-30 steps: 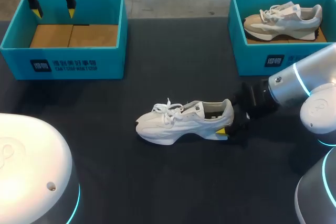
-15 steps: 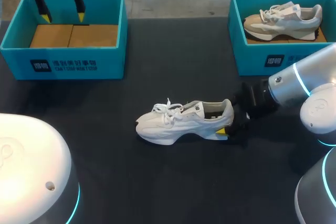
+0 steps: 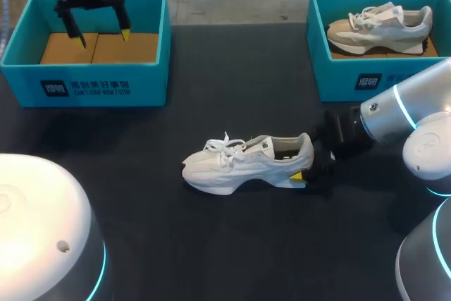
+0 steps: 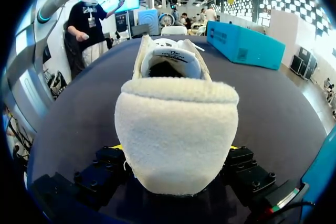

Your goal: Take the shoe out of the shoebox, open the shoe tongue, remove and reinsert the insole, then place the shoe into the shoebox

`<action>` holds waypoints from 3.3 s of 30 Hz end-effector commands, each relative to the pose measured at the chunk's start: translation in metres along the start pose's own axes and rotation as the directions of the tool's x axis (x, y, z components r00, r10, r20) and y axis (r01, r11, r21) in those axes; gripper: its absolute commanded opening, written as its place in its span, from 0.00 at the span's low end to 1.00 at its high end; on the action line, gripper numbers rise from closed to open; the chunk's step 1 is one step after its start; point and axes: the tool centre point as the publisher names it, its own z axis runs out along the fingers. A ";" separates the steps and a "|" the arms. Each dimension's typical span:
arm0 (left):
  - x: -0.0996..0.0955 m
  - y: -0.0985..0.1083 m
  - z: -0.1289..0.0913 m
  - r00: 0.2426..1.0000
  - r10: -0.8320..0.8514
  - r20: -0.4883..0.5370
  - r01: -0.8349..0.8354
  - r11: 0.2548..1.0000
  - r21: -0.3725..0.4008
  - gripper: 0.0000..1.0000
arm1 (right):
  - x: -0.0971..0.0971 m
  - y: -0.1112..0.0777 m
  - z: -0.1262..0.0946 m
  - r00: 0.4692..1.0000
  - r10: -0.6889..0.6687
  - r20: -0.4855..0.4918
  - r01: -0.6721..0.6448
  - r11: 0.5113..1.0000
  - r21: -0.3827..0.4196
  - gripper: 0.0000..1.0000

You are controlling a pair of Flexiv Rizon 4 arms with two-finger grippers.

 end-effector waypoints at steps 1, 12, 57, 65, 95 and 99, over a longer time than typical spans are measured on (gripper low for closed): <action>0.013 0.019 -0.003 1.000 0.006 0.010 -0.006 1.000 0.024 1.00 | 0.000 0.000 0.002 1.000 0.000 0.000 0.000 1.000 0.001 0.00; 0.082 0.052 0.010 0.992 0.062 0.108 -0.064 0.998 0.011 1.00 | 0.000 0.000 0.002 1.000 0.000 0.000 0.000 1.000 0.001 0.00; 0.190 0.171 0.060 0.983 0.148 0.107 -0.154 0.987 0.053 1.00 | 0.000 0.000 0.002 1.000 0.000 0.000 0.000 1.000 0.001 0.00; 0.190 0.171 0.060 0.983 0.148 0.107 -0.154 0.987 0.053 1.00 | 0.000 0.000 0.002 1.000 0.000 0.000 0.000 1.000 0.001 0.00; 0.241 0.227 0.109 0.970 0.238 0.038 -0.239 0.971 0.016 1.00 | 0.000 0.000 0.002 1.000 0.000 0.000 0.000 1.000 0.001 0.00; 0.250 0.227 0.116 0.969 0.243 0.033 -0.243 0.970 0.007 1.00 | 0.000 0.000 0.002 1.000 0.000 0.000 0.000 1.000 0.001 0.00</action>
